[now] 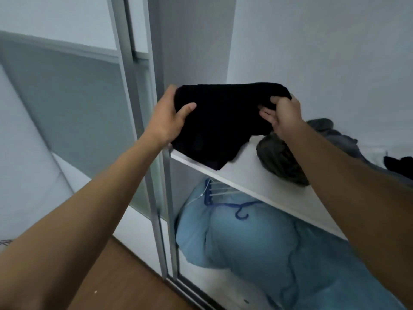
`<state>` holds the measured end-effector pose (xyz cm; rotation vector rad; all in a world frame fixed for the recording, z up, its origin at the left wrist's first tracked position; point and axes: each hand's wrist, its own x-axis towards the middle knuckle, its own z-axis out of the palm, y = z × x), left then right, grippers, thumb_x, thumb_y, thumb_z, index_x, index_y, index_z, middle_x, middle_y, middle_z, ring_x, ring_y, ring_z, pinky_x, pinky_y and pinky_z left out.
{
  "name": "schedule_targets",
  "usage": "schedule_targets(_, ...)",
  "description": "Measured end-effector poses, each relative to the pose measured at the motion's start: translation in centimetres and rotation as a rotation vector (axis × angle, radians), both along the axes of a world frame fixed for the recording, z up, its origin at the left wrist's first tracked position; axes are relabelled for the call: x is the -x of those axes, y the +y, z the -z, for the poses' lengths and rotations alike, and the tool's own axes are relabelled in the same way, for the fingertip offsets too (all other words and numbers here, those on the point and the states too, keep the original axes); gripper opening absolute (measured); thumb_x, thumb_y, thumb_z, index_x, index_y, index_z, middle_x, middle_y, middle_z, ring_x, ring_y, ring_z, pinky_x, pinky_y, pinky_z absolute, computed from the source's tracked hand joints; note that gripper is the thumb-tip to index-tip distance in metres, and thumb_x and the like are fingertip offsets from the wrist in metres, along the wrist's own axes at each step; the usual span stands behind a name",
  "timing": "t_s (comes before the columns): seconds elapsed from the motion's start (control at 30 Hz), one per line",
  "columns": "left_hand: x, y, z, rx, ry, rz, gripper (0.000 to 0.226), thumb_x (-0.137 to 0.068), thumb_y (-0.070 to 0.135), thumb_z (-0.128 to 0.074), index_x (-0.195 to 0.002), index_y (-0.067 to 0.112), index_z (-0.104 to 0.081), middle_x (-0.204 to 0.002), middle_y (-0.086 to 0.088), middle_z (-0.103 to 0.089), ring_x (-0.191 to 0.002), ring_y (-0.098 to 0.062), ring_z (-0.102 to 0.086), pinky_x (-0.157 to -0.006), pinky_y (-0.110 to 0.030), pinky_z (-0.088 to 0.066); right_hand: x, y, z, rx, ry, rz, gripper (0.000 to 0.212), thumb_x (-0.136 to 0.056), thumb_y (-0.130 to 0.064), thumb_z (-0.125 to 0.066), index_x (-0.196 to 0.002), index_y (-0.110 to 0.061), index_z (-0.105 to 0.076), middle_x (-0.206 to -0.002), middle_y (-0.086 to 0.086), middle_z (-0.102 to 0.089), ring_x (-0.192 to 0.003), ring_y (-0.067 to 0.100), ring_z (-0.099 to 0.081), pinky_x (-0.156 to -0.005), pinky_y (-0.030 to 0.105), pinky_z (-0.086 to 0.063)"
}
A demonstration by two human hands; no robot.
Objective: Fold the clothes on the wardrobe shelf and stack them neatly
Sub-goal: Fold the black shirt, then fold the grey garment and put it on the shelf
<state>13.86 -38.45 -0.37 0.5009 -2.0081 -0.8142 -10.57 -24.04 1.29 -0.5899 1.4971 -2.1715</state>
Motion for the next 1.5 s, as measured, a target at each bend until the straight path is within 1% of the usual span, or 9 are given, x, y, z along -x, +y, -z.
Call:
schedule_targets(0.17, 4.3, -1.6, -2.0, 0.352, 0.136, -0.171, 0.033, -0.091, 0.011, -0.061, -0.121, 0.012, -0.047, -0.118, 0.008, -0.056, -0.107, 0.001, -0.053, -0.092, -0.003, -0.035, 6.7, -7.3, -4.9, 0.242, 0.080, -0.153, 0.038, -0.085, 0.016, -0.042, -0.108, -0.008, -0.060, -0.108, 0.019, -0.065, -0.092, 0.028, -0.067, -0.087, 0.041, -0.058)
schedule_targets(0.33, 7.3, -2.8, 3.8, 0.263, -0.558, -0.320, 0.045, -0.079, 0.006, -0.062, -0.120, 0.018, -0.049, -0.130, -0.003, -0.053, -0.124, -0.026, -0.049, -0.105, -0.044, -0.039, 16.3, -11.3, 1.2, -0.904, 0.979, -0.139, 0.046, -0.095, -0.006, -0.054, -0.140, -0.009, -0.051, -0.145, 0.019, -0.047, -0.127, 0.034, -0.050, -0.106, 0.035, -0.041)
schedule_targets(0.4, 8.1, -2.4, 5.9, 0.015, -0.910, -0.305, 0.046, -0.078, 0.016, -0.057, -0.123, 0.024, -0.053, -0.134, 0.000, -0.054, -0.130, -0.027, -0.046, -0.110, -0.052, -0.032, 17.4, -11.9, 4.5, -1.072, 0.983, -0.164, 0.052, -0.096, -0.008, -0.051, -0.147, -0.012, -0.044, -0.154, 0.018, -0.037, -0.138, 0.036, -0.040, -0.113, 0.040, -0.036)
schedule_targets(0.57, 10.7, -3.1, 5.0, 0.318, -0.554, -0.512, 0.044, -0.074, 0.039, -0.043, -0.107, 0.020, -0.065, -0.113, -0.002, -0.063, -0.108, -0.027, -0.056, -0.091, -0.040, -0.034, 13.0, -16.2, 6.7, -0.690, 0.994, -0.143, 0.041, -0.100, -0.034, -0.045, -0.134, -0.014, -0.058, -0.140, 0.013, -0.056, -0.128, 0.032, -0.052, -0.101, 0.036, -0.041)
schedule_targets(0.83, 15.2, -6.2, 9.7, 0.189, -0.982, -0.392, 0.058, -0.097, 0.054, -0.037, -0.151, 0.033, -0.032, -0.165, -0.001, -0.019, -0.152, -0.029, -0.008, -0.122, -0.054, -0.010, 14.1, -18.6, 12.6, -1.058, 0.874, -0.473, 0.085, -0.090, -0.078, -0.022, -0.158, -0.027, -0.019, -0.163, 0.006, -0.026, -0.147, 0.034, -0.029, -0.119, 0.052, -0.023)
schedule_targets(1.0, 15.9, -6.7, 7.6, 0.192, -1.049, -0.358, 0.058, -0.093, 0.055, -0.041, -0.145, 0.028, -0.041, -0.156, -0.006, -0.030, -0.144, -0.034, -0.024, -0.115, -0.057, -0.022, 15.3, -16.1, 10.9, -1.100, 0.927, -0.369, 0.067, -0.099, -0.062, -0.023, -0.141, -0.017, -0.051, -0.144, 0.013, -0.053, -0.130, 0.035, -0.049, -0.107, 0.045, -0.039)
schedule_targets(1.17, 16.9, -4.9, 5.7, 0.268, -0.916, -0.132, 0.035, -0.091, 0.028, -0.053, -0.124, 0.021, -0.060, -0.137, -0.003, -0.049, -0.129, -0.027, -0.046, -0.118, -0.065, -0.007, 15.2, -9.2, 8.9, -0.986, 0.975, -0.161, 0.028, -0.097, -0.030, -0.049, -0.081, -0.012, -0.064, -0.090, 0.006, -0.066, -0.094, 0.028, -0.061, -0.086, 0.038, -0.048)
schedule_targets(1.33, 20.1, -1.4, 5.8, 0.242, -0.589, 0.223, 0.024, -0.092, 0.021, -0.054, -0.113, 0.020, -0.065, -0.134, 0.002, -0.053, -0.122, -0.020, -0.052, -0.103, -0.042, -0.044, 17.0, 0.7, 6.4, -0.991, 0.920, 0.107, 0.022, -0.095, -0.022, -0.059, -0.109, -0.012, -0.073, -0.110, 0.007, -0.071, -0.103, 0.023, -0.064, -0.086, 0.023, -0.040)
schedule_targets(1.5, 24.0, 2.3, 7.5, 0.163, -0.536, 0.434, 0.027, -0.089, 0.027, -0.057, -0.115, 0.022, -0.060, -0.127, 0.003, -0.054, -0.114, -0.023, -0.057, -0.100, -0.043, -0.047, 16.8, 9.5, 7.2, -1.207, 0.786, 0.186, 0.028, -0.093, -0.034, -0.064, -0.086, -0.007, -0.063, -0.094, 0.011, -0.067, -0.089, 0.030, -0.063, -0.079, 0.038, -0.050)
